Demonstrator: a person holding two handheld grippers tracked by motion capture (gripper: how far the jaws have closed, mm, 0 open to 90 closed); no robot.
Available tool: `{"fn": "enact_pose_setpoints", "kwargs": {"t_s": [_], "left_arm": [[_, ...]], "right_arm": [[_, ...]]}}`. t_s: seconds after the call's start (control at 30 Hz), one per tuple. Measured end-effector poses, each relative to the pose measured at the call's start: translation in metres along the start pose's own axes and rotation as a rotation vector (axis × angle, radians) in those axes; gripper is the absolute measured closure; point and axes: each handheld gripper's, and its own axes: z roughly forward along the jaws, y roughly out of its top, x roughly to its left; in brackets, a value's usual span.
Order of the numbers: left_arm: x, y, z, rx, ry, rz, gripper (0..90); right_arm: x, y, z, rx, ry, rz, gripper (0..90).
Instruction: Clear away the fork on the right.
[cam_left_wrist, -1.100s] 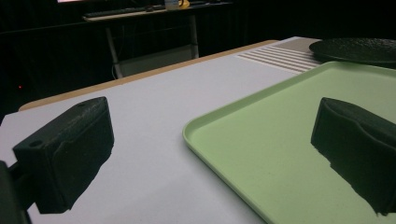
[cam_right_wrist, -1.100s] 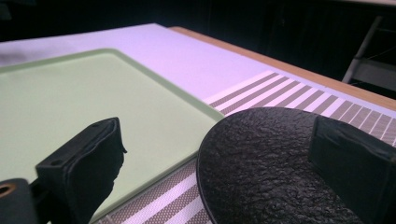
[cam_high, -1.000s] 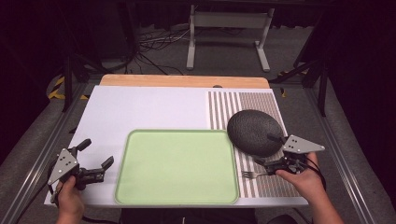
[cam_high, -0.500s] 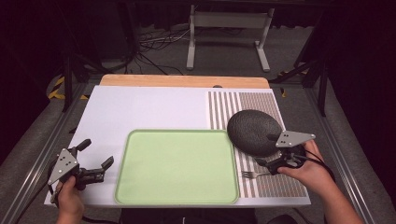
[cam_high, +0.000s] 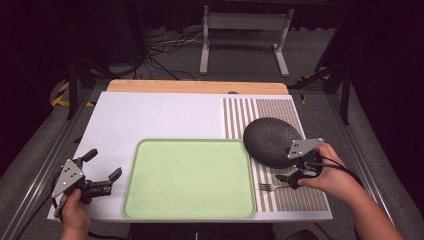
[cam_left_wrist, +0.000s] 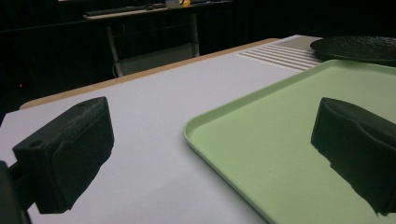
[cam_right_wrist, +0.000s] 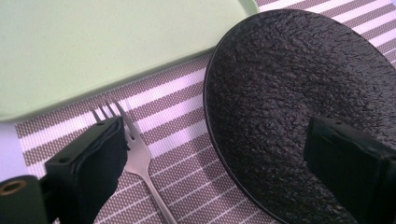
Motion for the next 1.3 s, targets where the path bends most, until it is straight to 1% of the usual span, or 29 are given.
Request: {"fn": "enact_pose_setpoints", "kwargs": {"t_s": [0.03, 0.23, 0.3, 0.33, 0.4, 0.47, 0.5, 0.6, 0.67, 0.73, 0.83, 0.87, 0.93, 0.97, 1.0, 1.03, 1.07, 1.1, 1.13, 1.2, 1.27, 1.3], "left_arm": [[0.000, 0.000, 0.000, 0.000, 0.001, -0.001, 0.0], [0.000, 0.000, 0.000, 0.002, 0.002, -0.001, 0.0], [0.000, 0.000, 0.000, 0.001, 0.003, -0.004, 0.0], [0.000, 0.000, 0.000, 0.002, 0.004, -0.003, 0.0], [0.000, 0.000, 0.000, 0.002, 0.004, -0.003, 0.0], [0.000, 0.000, 0.000, 0.002, 0.004, -0.003, 0.0], [0.000, 0.000, 0.000, 0.003, 0.004, -0.002, 0.0], [0.000, 0.000, 0.000, 0.005, 0.005, -0.002, 0.0], [0.000, 0.000, 0.000, 0.004, 0.004, 0.000, 0.0], [0.000, 0.000, 0.000, 0.004, 0.005, 0.000, 0.0], [0.000, 0.000, 0.000, 0.007, 0.004, 0.000, 0.0], [0.000, 0.000, 0.000, 0.008, 0.004, 0.000, 0.0], [0.000, 0.000, 0.000, 0.006, 0.003, 0.000, 0.1], [0.000, 0.000, 0.000, 0.005, 0.004, -0.001, 0.1], [0.000, -0.001, 0.000, 0.004, 0.002, -0.001, 0.0], [0.000, -0.001, 0.000, 0.003, 0.001, -0.002, 0.0], [0.000, -0.001, 0.000, 0.004, 0.002, -0.002, 0.0], [0.000, -0.001, 0.000, 0.004, 0.002, -0.002, 0.0], [0.000, 0.000, 0.000, 0.005, 0.003, -0.001, 0.0], [0.000, 0.000, 0.000, 0.007, 0.002, 0.000, 0.0], [0.000, -0.001, 0.000, 0.006, 0.001, 0.000, 0.0], [0.000, 0.000, 0.000, 0.005, 0.000, 0.000, 0.0]], "right_arm": [[0.000, 0.000, 0.001, 0.014, 0.011, -0.010, 8.6], [0.000, 0.001, 0.005, 0.082, 0.041, -0.054, 8.9], [0.000, 0.002, 0.006, 0.103, 0.057, -0.058, 9.0], [0.000, 0.002, 0.007, 0.119, 0.060, -0.071, 9.1], [0.000, 0.003, 0.007, 0.126, 0.065, -0.078, 9.1], [0.001, 0.003, 0.008, 0.153, 0.069, -0.089, 9.3], [0.001, 0.002, 0.009, 0.154, 0.069, -0.089, 9.2], [0.002, 0.001, 0.010, 0.176, 0.090, -0.100, 9.2], [0.002, 0.000, 0.011, 0.197, 0.090, -0.110, 9.2], [0.003, -0.001, 0.012, 0.211, 0.092, -0.101, 9.2], [0.001, -0.001, 0.014, 0.229, 0.094, -0.110, 9.3], [0.001, -0.002, 0.014, 0.232, 0.103, -0.111, 9.6], [0.002, -0.003, 0.016, 0.245, 0.122, -0.114, 11.8], [0.002, -0.003, 0.016, 0.245, 0.122, -0.114, 11.8], [0.003, -0.003, 0.017, 0.246, 0.138, -0.122, 14.3], [0.004, -0.004, 0.019, 0.239, 0.159, -0.144, 19.5], [0.004, -0.005, 0.019, 0.249, 0.174, -0.153, 21.4], [0.004, -0.005, 0.021, 0.245, 0.186, -0.169, 21.8], [0.006, -0.005, 0.021, 0.258, 0.201, -0.170, 24.2], [0.008, -0.006, 0.023, 0.291, 0.233, -0.204, 30.1], [0.009, -0.006, 0.025, 0.307, 0.260, -0.220, 33.8], [0.010, -0.006, 0.027, 0.330, 0.272, -0.224, 36.5]]}}
